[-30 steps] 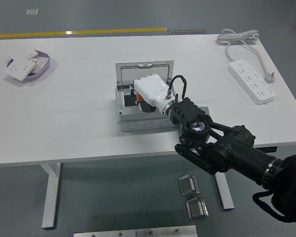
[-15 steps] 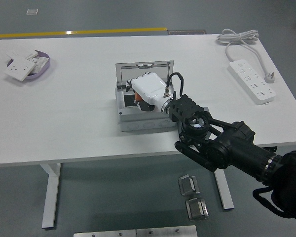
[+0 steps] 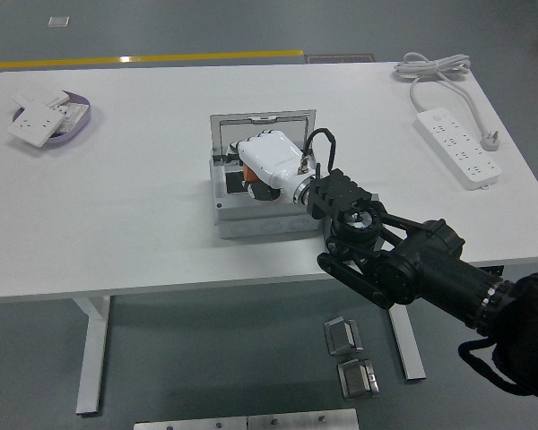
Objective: Pick up the cylinder from the cube,place it in the box,flap close box
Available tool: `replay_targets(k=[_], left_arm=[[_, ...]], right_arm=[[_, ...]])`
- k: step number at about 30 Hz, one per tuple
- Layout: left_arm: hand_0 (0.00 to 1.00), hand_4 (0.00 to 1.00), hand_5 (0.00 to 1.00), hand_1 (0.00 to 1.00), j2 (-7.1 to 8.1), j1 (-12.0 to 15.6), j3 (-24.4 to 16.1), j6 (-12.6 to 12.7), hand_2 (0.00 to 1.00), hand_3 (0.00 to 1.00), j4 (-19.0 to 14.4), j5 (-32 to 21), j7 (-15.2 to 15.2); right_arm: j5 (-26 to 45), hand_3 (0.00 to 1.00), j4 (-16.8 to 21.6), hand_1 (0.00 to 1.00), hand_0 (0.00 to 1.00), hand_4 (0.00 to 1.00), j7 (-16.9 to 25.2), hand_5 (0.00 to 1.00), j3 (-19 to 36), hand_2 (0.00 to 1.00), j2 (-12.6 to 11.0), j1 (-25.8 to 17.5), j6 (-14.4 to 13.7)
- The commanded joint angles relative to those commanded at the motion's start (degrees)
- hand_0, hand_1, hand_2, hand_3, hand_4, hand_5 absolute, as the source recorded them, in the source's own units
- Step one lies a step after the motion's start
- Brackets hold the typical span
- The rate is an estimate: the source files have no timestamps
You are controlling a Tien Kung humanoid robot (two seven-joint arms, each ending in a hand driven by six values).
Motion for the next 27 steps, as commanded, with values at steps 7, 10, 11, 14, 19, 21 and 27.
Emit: replay_targets(k=[7, 10, 11, 14, 19, 21, 27], left_arm=[[0.597, 0.651, 0.281, 0.621, -0.05, 0.1, 0.0, 0.0, 0.570, 0.605, 0.0, 0.1, 0.0], [0.597, 0.651, 0.281, 0.621, -0.04, 0.1, -0.1, 0.0, 0.570, 0.605, 0.0, 0.1, 0.0], [0.597, 0.651, 0.281, 0.621, -0.04, 0.1, -0.1, 0.0, 0.570, 0.605, 0.0, 0.1, 0.0], [0.598, 0.648, 0.281, 0.621, -0.04, 0.1, 0.0, 0.1, 0.569, 0.605, 0.0, 0.0, -0.1], [0.598, 0.643, 0.276, 0.621, -0.04, 0.0, 0.0, 0.1, 0.569, 0.603, 0.0, -0.1, -0.2], [0.598, 0.643, 0.276, 0.621, -0.05, 0.0, 0.0, 0.1, 0.569, 0.603, 0.0, -0.1, -0.2], [0.598, 0.634, 0.276, 0.621, -0.15, 0.2, 0.0, 0.1, 0.572, 0.606, 0.0, -0.2, -0.2]], right_arm=[[0.4, 0.699, -0.1, 0.631, 0.749, 0.585, 0.3, 0.204, 0.7, 0.657, 0.0, -0.1, 0.3], [0.4, 0.699, -0.2, 0.631, 0.749, 0.585, 0.3, 0.204, 0.8, 0.657, 0.0, -0.1, 0.4], [0.4, 0.699, -0.3, 0.631, 0.749, 0.585, 0.3, 0.204, 0.9, 0.657, 0.0, -0.1, 0.5], [0.4, 0.708, -0.3, 0.659, 0.774, 0.627, 0.3, 0.206, 0.9, 0.688, 0.0, -0.1, 0.7], [0.2, 0.716, -0.2, 0.675, 0.794, 0.718, 0.3, 0.240, 0.9, 0.704, 0.0, -0.2, 1.0], [0.3, 0.716, -0.2, 0.675, 0.794, 0.718, 0.3, 0.240, 1.0, 0.704, 0.0, -0.2, 1.0], [6.2, 0.747, 2.1, 0.679, 0.809, 0.880, 1.5, 0.338, 0.0, 0.711, -0.7, -0.5, 0.0]])
